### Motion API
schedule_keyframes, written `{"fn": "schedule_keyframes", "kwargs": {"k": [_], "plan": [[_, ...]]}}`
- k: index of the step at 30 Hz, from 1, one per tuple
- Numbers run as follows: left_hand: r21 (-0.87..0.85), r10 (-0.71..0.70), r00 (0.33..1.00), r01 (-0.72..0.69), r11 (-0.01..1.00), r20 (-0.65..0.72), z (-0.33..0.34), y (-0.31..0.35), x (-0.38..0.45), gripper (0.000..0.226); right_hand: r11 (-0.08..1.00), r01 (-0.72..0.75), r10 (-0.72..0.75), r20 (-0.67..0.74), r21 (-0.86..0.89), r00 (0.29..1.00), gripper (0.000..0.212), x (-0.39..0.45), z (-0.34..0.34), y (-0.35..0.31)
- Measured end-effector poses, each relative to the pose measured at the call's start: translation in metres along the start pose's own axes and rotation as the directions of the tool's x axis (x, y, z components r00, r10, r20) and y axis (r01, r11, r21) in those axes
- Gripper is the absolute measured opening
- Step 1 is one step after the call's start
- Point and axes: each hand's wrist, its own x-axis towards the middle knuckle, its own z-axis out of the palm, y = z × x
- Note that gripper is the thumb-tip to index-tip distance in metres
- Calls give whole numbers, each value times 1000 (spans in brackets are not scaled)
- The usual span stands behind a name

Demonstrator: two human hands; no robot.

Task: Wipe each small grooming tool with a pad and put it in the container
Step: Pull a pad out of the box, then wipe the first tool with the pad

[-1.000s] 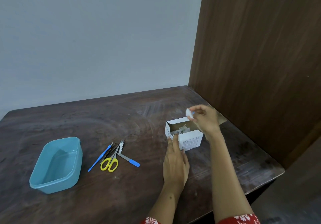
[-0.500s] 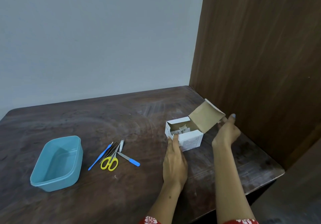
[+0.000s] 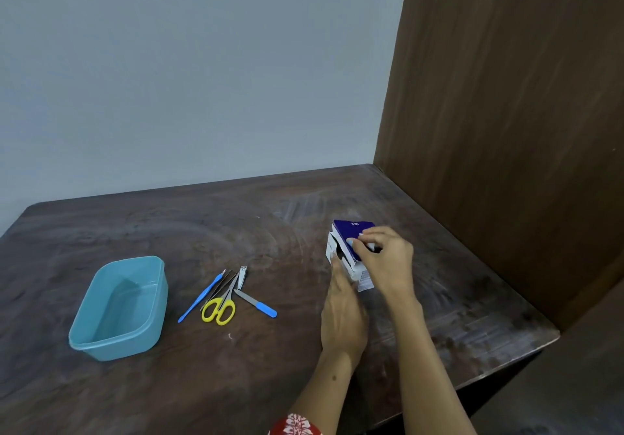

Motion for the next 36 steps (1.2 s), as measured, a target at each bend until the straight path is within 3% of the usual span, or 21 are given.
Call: {"fn": "schedule_keyframes", "kwargs": {"k": [6,12,14,16,21,23,26,31,34,36], "plan": [[-9,65,997,-65,998,28,-2,-1,-3,66,980,22,9,157,-199,988,27,4,0,-2],[-133,59,998,-53,990,39,-13,1,-4,60,968,76,-20,224,-241,974,21,2,-1,-18],[-172,124,992,-120,978,15,-23,0,-12,56,971,111,-67,201,-212,977,18,-1,-2,-26],[-88,173,985,-175,981,-28,-39,-7,-23,55,986,114,-93,165,-122,982,23,-8,0,-37],[123,281,938,-261,958,-201,-94,-21,-50,50,986,-67,37,190,154,981,27,-36,25,-72],[158,284,928,-251,955,-243,-119,-29,-62,46,984,-65,30,201,168,979,21,-50,38,-80],[192,282,913,-233,953,-296,-150,-48,-83,39,998,14,-31,282,65,959,20,-70,58,-80],[233,300,889,-229,945,-345,-177,-75,-103,34,953,178,-27,514,-247,858,18,-90,87,-80],[253,279,888,-193,948,-366,-180,-86,-103,32,865,338,-100,532,-371,841,26,-100,100,-83],[265,273,889,-181,947,-367,-178,-90,-95,29,833,360,-122,496,-419,860,25,-101,108,-82]]}}
